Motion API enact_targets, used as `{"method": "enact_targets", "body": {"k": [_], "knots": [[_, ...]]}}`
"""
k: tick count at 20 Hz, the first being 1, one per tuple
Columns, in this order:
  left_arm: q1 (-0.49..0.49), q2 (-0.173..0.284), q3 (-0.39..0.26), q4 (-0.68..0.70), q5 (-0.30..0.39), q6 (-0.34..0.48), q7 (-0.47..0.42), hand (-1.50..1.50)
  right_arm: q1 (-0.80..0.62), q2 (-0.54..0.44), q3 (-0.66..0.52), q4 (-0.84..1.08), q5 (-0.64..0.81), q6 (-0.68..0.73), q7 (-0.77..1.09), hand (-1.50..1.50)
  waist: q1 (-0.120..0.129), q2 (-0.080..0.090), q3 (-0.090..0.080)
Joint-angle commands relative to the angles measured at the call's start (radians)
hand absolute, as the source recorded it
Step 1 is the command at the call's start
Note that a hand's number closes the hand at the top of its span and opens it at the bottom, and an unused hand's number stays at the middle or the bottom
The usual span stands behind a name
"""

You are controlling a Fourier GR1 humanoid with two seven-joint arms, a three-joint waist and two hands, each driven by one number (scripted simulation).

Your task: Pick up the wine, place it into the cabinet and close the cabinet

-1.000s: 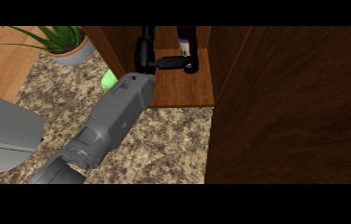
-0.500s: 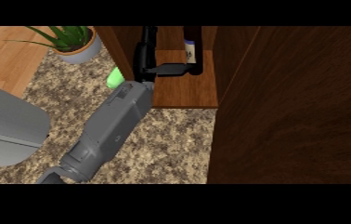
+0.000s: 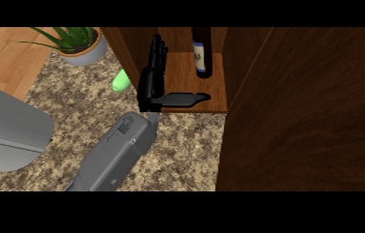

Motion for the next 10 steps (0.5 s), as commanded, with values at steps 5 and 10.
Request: {"method": "enact_targets", "body": {"k": [5, 10], "knots": [[0.262, 0.075, -0.106, -0.4, -0.052, 0.074, 0.083, -1.5, 0.028, -0.052, -0.039, -0.224, -0.067, -0.001, 0.121, -1.5, -0.006, 0.006, 0.0], [0.426, 0.096, -0.165, -0.548, -0.086, 0.082, 0.055, -1.5, 0.035, -0.063, -0.022, -0.249, -0.054, -0.003, 0.119, -1.5, -0.017, 0.008, 0.0]]}}
